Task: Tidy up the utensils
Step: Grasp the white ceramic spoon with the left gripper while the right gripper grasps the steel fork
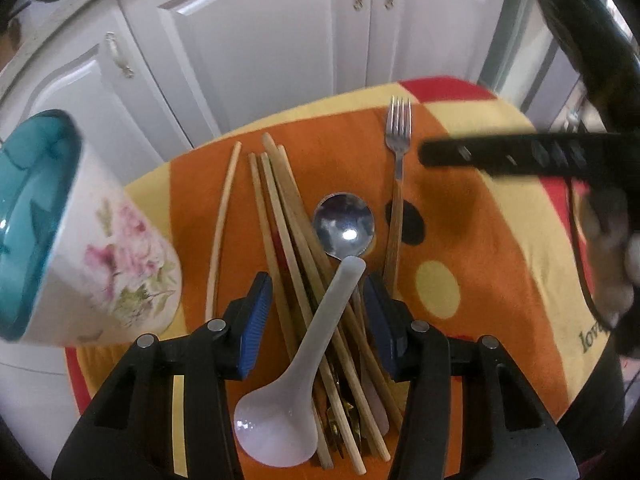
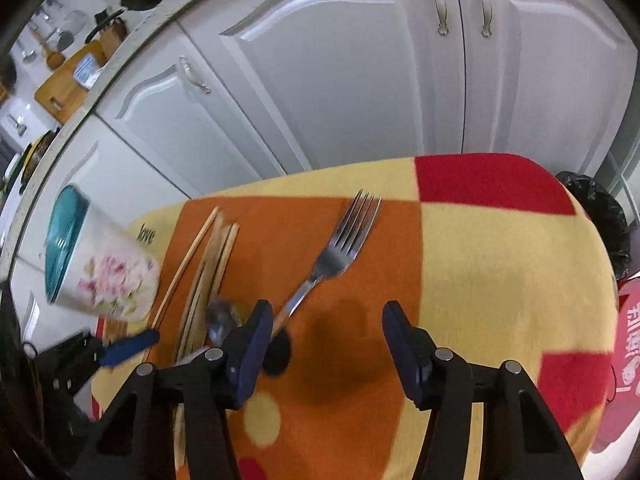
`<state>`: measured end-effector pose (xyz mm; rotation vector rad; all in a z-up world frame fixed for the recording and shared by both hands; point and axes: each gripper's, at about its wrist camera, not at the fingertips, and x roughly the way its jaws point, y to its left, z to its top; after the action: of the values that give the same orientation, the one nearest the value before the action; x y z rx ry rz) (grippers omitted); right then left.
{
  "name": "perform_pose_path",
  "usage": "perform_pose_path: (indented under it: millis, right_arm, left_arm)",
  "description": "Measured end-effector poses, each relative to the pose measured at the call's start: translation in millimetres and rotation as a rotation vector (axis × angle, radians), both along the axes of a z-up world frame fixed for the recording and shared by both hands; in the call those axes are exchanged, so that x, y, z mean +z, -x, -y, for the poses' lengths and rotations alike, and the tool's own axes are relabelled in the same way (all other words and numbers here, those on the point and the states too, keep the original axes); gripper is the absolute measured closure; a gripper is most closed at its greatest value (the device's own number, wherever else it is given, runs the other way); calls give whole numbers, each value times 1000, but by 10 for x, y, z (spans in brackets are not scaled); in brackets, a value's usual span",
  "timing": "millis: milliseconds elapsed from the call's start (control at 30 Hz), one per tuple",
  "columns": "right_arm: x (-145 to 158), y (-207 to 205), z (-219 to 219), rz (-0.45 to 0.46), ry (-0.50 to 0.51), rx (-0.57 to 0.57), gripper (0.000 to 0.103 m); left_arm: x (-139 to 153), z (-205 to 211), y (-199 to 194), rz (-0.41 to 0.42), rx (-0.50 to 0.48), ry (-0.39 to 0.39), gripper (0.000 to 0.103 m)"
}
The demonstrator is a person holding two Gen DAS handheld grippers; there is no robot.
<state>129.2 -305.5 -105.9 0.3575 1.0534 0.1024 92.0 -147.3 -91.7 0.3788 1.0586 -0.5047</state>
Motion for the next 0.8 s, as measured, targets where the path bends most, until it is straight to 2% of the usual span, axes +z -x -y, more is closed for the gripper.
perform_pose_path:
  millis: [100,167,200,300,333,467,633,800]
  right_arm:
    - [-84,-150,49,-6,-5,-11,53]
    - [-118,-243,82,5,-3,-25,57]
    - [-115,-298,99,18,0,-33,59]
    - [-136,-406,106,27,14,-30,79]
    - [-148,-431,101,29,18,-23,90]
    - [-105,-381,71,53,10,14,97]
    - [55,-160,-8,94,-7,44,99]
    - [329,137,-45,156,-25,50,100]
  left_arm:
    - [-63,18,-13,-22,-17,-17,57]
    - [-112,24,-56,-44,-17,-20,73]
    - [-125,19,-78,-50,-10,-18,73]
    - [-109,-52,-133,-84,17,25,79]
    - [-97,-72,-148,-93,23,41,82]
    - [-40,-220,-185,-136,64,106,90]
    - [22,-443,-146,-175,127,196,91]
    - [188,-595,-25,-163,165,262,92]
